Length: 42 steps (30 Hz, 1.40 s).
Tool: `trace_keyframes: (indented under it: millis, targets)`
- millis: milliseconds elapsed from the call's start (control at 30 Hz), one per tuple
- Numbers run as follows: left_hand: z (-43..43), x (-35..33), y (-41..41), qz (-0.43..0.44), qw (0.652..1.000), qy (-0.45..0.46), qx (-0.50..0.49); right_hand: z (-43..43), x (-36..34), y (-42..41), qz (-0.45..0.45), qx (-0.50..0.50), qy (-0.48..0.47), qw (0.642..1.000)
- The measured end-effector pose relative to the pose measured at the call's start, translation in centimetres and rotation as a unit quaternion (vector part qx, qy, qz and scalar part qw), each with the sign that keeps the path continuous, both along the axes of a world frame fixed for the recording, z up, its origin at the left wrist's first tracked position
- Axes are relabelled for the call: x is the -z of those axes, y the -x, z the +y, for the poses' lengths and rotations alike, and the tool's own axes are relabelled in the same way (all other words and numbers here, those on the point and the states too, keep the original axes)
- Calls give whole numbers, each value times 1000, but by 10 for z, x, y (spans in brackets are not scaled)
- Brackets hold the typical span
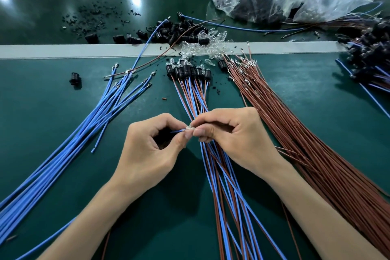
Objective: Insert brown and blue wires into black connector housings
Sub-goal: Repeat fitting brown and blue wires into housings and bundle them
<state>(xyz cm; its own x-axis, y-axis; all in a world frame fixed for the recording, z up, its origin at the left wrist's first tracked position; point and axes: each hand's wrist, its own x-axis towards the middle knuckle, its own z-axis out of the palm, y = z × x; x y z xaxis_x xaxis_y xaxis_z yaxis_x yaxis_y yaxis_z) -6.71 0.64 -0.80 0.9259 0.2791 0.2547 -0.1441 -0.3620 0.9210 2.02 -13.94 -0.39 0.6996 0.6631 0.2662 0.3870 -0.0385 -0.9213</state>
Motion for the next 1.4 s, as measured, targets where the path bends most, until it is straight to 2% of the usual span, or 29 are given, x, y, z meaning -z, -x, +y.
trace_keyframes:
  millis: [133, 300, 467, 600, 733, 1000, 1200, 1400]
  targets:
    - [-1, 1, -1, -5, 1000, 2, -9, 2, 2, 4, -66, 31, -2, 997]
    - [0, 1, 0, -12, 1000, 3, -8, 6, 5, 9, -101, 51, -8, 994]
    - [-3, 2, 1, -33, 999, -12, -23, 2, 4, 7, -76, 30, -4, 997]
    - [-1, 4, 1, -28, 998, 11, -46, 1, 4, 7, -41, 7, -16, 999]
    - [-1, 5, 1, -17, 998, 26, -53, 6, 10, 12, -3, 34, -32, 999]
    - [-3, 6, 1, -4, 998, 22, -53, 9, 10, 12, -32, 53, -30, 998]
    - [-2, 4, 0, -15, 997, 64, -48, 7, 8, 9, 7, 86, -52, 995]
    - [2, 3, 1, -38, 997, 20, -59, 6, 9, 10, -20, 63, -68, 996]
